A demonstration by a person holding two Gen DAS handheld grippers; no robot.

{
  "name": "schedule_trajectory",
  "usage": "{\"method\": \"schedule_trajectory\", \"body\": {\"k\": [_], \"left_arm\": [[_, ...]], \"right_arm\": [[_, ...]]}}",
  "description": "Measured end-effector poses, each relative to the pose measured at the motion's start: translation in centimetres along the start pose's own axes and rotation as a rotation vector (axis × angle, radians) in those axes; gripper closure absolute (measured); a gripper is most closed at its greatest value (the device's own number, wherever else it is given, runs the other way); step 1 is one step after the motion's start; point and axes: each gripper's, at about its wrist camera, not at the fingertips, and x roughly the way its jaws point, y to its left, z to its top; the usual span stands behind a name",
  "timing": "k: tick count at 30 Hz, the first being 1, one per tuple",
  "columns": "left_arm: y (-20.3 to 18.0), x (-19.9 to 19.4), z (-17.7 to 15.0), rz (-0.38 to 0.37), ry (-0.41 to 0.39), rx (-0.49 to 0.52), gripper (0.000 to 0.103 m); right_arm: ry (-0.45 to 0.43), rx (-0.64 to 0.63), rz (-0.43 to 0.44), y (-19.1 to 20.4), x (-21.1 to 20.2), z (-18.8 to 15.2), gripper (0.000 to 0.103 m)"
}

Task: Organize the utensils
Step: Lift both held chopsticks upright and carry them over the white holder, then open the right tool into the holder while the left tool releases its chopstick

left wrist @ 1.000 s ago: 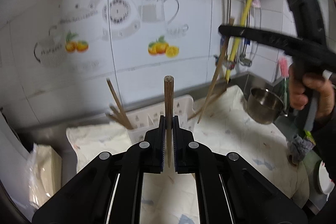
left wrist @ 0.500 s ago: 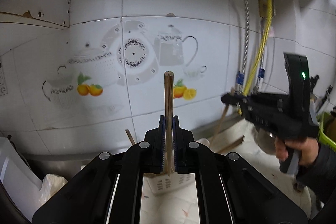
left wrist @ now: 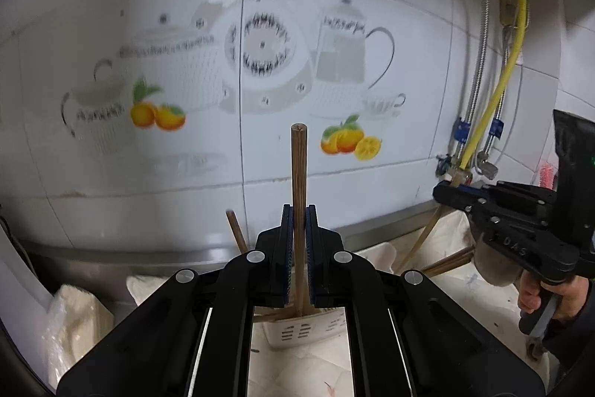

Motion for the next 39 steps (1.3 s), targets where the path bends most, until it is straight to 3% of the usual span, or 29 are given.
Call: {"method": "schedule_trajectory", "body": {"k": [18,39], "left_arm": [[0.8,3.0,-2.7,-0.031,0.114,-0.047,0.098],[0.7,2.0,-3.0,-0.037,0.115,-0.045,0.095]], "right_arm": [[0.027,0.010,-0.004,-0.4,0.3,-0.8,0.096],[0.002,0.007,-0.015,-0.4,-1.1,-0.7,0.095]]}}
